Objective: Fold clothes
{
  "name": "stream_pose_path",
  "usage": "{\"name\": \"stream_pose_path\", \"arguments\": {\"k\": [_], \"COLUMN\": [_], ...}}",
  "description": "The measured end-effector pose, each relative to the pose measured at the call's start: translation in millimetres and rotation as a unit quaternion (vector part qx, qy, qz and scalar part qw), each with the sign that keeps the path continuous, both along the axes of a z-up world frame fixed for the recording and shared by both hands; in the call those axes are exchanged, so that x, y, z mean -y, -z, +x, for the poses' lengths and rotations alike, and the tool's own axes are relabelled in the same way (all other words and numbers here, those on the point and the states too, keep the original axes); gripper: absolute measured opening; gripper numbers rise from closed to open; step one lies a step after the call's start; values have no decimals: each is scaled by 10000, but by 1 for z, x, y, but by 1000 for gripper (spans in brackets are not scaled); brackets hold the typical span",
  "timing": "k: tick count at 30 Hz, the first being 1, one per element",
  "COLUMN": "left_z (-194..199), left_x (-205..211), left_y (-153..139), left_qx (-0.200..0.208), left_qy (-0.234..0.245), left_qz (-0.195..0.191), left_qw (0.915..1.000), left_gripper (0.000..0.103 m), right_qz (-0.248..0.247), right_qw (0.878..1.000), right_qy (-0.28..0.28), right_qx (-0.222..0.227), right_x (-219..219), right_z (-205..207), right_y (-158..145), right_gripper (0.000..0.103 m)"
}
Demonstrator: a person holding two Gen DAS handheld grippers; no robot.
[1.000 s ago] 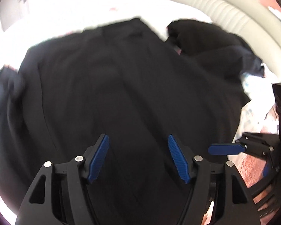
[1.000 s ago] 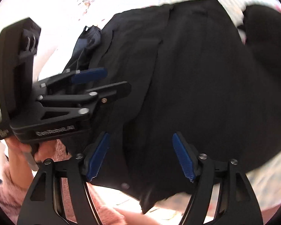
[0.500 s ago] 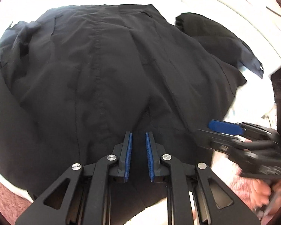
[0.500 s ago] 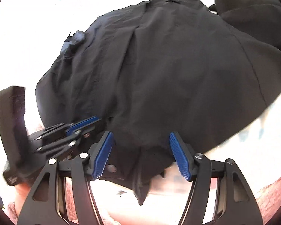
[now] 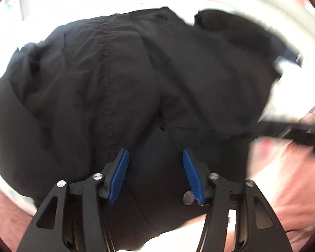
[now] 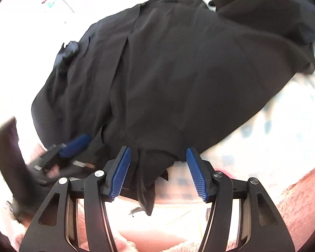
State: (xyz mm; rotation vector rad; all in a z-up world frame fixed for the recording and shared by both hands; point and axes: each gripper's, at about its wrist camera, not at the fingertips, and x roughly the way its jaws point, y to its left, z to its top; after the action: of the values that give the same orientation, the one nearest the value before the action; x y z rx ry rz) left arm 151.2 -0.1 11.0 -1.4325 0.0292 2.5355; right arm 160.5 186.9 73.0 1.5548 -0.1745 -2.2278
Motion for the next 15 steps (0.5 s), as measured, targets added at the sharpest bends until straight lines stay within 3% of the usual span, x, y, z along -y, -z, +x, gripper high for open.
{"name": "stream_pose_path", "arguments": {"k": [4, 7, 9, 11, 12, 15], "left_z": [2, -2, -16, -22, -24, -21], "left_x": [15, 22, 21, 29, 34, 45], "left_y": [-17, -22, -12, 0, 2, -4], "left_qx": [-207, -205, -6, 183, 171, 101], "left_qy": [-83, -16, -261, -468, -593, -713], "left_qz": [724, 1342, 1013, 655, 597, 835], "left_qw": [9971, 9907, 9945, 9966, 9963, 9939], "left_gripper": [55, 55, 55, 40, 25, 20], "right_qz": [247, 387, 396, 429, 436, 456], "right_qw": [9995, 9987, 9987, 9985, 9984, 9980], "right_qy": [167, 337, 310, 289, 295, 314], "right_qx": [-113, 67, 113, 160, 200, 320], "right_x": [-3, -11, -8, -5, -5, -4], "right_z": [-11, -14, -18, -20, -21, -22], "right_y": [6, 26, 32, 39, 42, 53], "right_gripper": [58, 58, 58, 58, 58, 58]}}
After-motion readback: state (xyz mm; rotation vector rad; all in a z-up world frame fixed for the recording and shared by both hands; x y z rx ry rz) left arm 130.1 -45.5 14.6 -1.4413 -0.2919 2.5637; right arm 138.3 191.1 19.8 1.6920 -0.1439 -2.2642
